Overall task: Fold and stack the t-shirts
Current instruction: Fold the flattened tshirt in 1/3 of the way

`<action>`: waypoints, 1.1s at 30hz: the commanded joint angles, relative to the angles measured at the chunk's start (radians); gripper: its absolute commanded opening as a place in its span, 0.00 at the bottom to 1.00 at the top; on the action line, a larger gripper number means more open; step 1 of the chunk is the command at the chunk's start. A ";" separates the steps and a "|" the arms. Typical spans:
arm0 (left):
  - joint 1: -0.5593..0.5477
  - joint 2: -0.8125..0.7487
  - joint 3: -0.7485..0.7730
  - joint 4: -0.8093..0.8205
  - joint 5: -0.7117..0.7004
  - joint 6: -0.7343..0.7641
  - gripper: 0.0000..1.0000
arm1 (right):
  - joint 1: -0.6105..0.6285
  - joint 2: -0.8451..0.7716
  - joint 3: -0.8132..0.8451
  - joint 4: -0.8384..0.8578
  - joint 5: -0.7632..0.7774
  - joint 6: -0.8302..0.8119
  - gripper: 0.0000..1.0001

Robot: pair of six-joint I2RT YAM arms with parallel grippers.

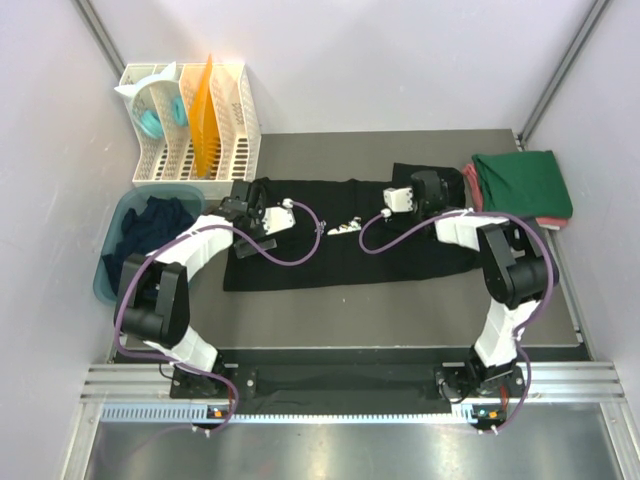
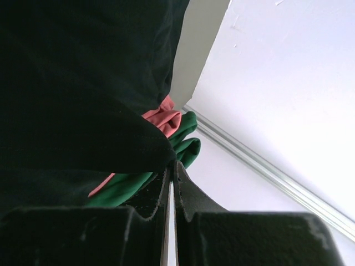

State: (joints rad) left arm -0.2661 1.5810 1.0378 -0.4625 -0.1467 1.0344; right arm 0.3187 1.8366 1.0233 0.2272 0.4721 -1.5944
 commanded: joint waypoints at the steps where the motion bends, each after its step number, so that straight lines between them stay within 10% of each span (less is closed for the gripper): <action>1: 0.001 -0.027 0.004 0.033 0.006 -0.011 0.98 | 0.008 0.024 0.041 0.092 0.051 0.008 0.03; 5: -0.001 -0.024 0.002 0.033 -0.001 -0.010 0.98 | 0.006 0.062 0.043 0.182 0.098 0.005 0.52; 8: -0.002 -0.021 0.001 0.041 -0.016 -0.017 0.98 | -0.001 0.078 0.044 0.266 0.128 0.005 0.69; 13: -0.004 -0.019 0.005 0.047 -0.031 -0.028 0.98 | -0.024 0.049 0.113 0.191 0.155 0.130 0.70; 19: -0.012 -0.024 0.001 0.055 -0.039 -0.036 0.98 | -0.064 -0.036 0.248 -0.278 0.073 0.397 0.69; 25: -0.021 -0.024 -0.005 0.053 -0.031 -0.031 0.98 | -0.058 -0.169 0.272 -0.786 -0.356 0.437 0.63; 33: -0.025 -0.013 0.015 0.053 -0.040 -0.030 0.98 | 0.086 -0.177 0.161 -0.786 -0.437 0.432 0.54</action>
State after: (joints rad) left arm -0.2852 1.5810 1.0378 -0.4461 -0.1780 1.0153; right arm 0.3328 1.6371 1.2144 -0.4808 0.1417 -1.1946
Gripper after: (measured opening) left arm 0.981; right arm 0.553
